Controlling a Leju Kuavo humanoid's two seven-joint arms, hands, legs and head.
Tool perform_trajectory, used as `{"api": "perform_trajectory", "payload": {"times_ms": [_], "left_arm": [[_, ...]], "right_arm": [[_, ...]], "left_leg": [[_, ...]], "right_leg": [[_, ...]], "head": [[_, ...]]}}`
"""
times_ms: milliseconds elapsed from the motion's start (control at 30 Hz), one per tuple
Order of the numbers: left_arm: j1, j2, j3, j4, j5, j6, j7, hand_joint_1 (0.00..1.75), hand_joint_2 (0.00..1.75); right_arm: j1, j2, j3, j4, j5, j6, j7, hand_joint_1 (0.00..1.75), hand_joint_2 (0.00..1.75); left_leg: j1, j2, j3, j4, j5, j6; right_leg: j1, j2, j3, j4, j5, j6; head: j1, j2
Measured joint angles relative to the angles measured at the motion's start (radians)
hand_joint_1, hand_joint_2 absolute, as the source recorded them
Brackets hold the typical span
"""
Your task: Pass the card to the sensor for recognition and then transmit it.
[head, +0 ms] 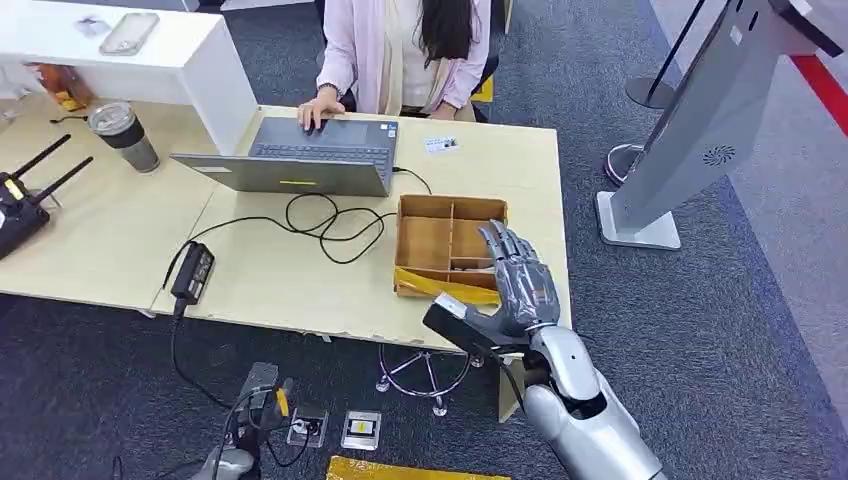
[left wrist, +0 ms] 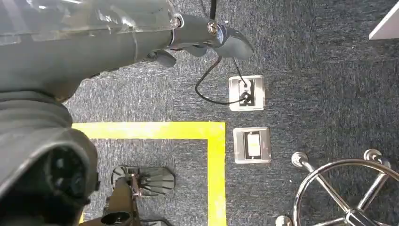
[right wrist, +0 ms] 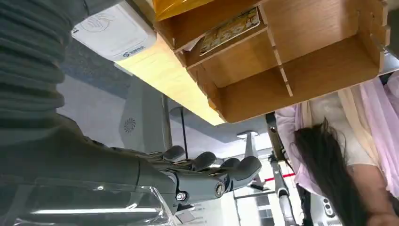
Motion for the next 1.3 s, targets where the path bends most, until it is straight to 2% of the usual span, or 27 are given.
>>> {"api": "perform_trajectory", "payload": {"times_ms": [433,800,1100,1300], "left_arm": [[-0.013,-0.009,-0.002,0.0,-0.019,-0.011,0.028,0.0,0.0],[-0.022,-0.014,-0.002,0.0,-0.027,-0.011,0.034,0.0,0.0],[-0.03,-0.018,-0.002,-0.003,-0.037,-0.016,0.034,0.0,0.0],[-0.03,-0.018,-0.002,-0.003,-0.037,-0.016,0.034,0.0,0.0]], "right_arm": [[-0.013,0.069,0.008,0.057,0.093,-0.015,0.021,0.0,1.75],[-0.066,0.136,0.011,0.201,0.21,-0.036,0.017,0.0,1.75],[-0.131,0.144,0.002,0.362,0.22,-0.08,-0.013,0.0,1.75],[-0.131,0.144,0.001,0.364,0.219,-0.08,-0.014,0.0,1.75]], "left_leg": [[0.0,0.0,0.0,0.0,0.0,0.0],[0.0,0.0,0.0,0.0,0.0,0.0],[0.0,0.0,0.0,0.0,0.0,0.0],[0.0,0.0,0.0,0.0,0.0,0.0]], "right_leg": [[0.0,0.0,0.0,0.0,0.0,0.0],[0.0,0.0,0.0,0.0,0.0,0.0],[0.0,0.0,0.0,0.0,0.0,0.0],[0.0,0.0,0.0,0.0,0.0,0.0]], "head": [[0.0,0.0],[0.0,0.0],[0.0,0.0],[0.0,0.0]]}}
